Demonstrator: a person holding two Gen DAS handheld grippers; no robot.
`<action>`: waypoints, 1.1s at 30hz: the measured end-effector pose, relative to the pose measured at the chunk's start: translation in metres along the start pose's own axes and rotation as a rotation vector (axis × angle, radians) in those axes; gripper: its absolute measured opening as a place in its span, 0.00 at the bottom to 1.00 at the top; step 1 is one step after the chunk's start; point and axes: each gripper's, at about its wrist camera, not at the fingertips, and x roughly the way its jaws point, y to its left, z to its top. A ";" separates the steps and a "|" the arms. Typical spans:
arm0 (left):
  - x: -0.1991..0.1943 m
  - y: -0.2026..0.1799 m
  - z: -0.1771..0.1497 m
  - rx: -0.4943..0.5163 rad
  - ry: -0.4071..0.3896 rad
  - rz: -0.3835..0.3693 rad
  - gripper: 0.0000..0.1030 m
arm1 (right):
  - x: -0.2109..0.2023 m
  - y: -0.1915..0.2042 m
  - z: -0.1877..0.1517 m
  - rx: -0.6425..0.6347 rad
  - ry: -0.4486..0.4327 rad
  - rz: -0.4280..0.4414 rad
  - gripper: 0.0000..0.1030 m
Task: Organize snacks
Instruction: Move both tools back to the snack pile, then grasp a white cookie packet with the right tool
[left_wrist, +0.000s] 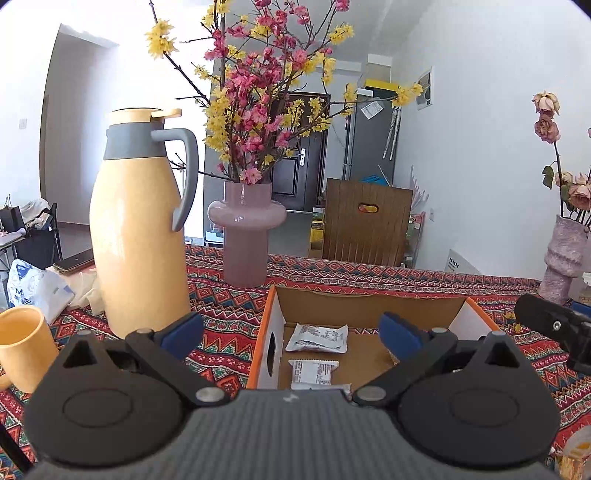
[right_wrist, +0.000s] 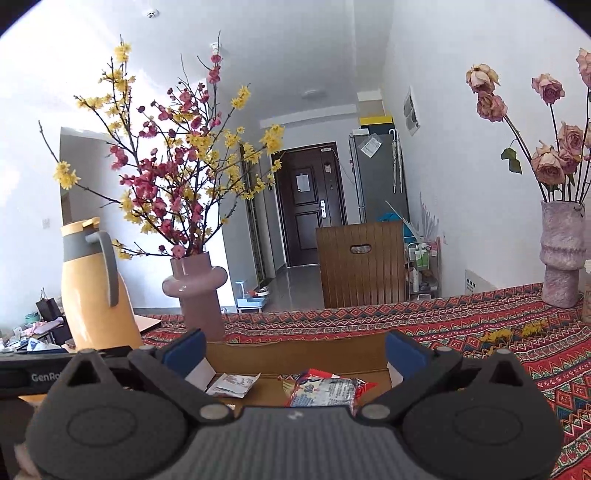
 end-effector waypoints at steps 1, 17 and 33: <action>-0.007 0.001 -0.001 0.000 0.000 0.000 1.00 | -0.008 -0.001 0.000 0.001 -0.002 -0.001 1.00; -0.068 0.029 -0.058 0.007 0.081 -0.012 1.00 | -0.083 -0.022 -0.056 0.038 0.096 -0.049 1.00; -0.079 0.033 -0.085 0.018 0.121 -0.048 1.00 | -0.110 -0.036 -0.087 0.063 0.142 -0.065 1.00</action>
